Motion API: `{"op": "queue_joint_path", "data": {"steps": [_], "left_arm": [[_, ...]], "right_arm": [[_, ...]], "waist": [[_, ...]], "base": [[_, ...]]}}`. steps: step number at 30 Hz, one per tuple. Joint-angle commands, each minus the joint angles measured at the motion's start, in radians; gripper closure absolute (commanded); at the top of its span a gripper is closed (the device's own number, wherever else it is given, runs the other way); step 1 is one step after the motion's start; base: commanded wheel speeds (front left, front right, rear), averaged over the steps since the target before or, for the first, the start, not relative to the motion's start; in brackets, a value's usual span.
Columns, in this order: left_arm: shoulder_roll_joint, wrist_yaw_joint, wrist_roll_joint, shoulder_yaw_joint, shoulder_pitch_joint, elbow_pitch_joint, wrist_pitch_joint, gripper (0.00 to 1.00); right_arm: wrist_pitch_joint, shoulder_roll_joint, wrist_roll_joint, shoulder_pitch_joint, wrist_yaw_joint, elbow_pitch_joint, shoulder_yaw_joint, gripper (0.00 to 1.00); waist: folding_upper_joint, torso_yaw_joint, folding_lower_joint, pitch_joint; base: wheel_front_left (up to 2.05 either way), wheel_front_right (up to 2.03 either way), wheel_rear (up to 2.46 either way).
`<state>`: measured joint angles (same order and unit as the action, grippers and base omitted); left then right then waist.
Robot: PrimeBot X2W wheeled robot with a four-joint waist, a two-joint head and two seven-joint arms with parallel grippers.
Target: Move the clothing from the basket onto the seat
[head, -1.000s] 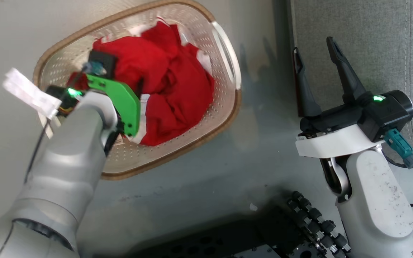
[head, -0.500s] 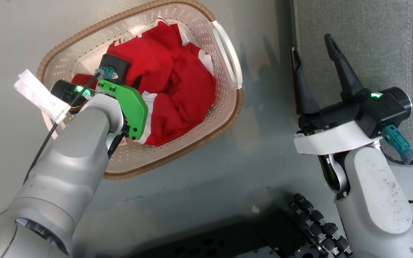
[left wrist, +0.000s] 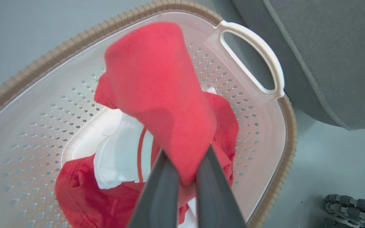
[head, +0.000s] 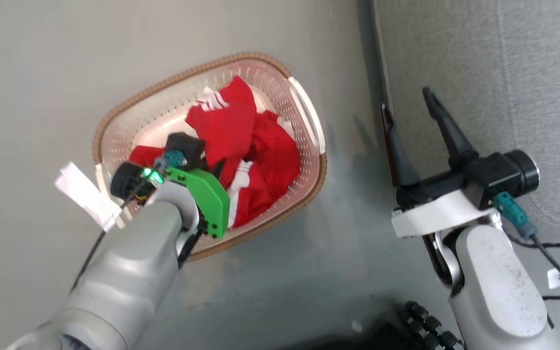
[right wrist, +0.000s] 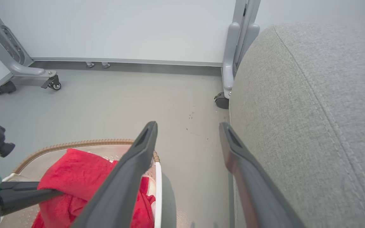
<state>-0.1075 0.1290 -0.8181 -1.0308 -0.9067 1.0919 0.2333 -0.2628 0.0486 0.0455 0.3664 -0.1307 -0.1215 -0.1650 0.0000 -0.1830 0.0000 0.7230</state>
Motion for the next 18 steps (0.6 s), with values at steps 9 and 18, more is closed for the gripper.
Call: {"op": "queue_joint_path", "data": {"steps": [9, 18], "left_arm": [[0.017, 0.002, -0.064, 0.050, 0.201, -0.097, 0.033, 1.00], [-0.034, -0.067, 0.075, 0.269, 0.460, -0.361, 0.032, 1.00]], "right_arm": [[-0.003, 0.003, -0.022, -0.186, 0.000, -0.058, -0.010, 0.00], [-0.003, 0.004, -0.012, -0.301, 0.000, -0.080, -0.034, 0.00]], "waist": [[0.0000, 0.071, 0.0000, -0.479], [0.0000, 0.076, 0.0000, -0.691]], "base": [[0.00, 0.00, 0.00], [0.00, 0.00, 0.00]]}}
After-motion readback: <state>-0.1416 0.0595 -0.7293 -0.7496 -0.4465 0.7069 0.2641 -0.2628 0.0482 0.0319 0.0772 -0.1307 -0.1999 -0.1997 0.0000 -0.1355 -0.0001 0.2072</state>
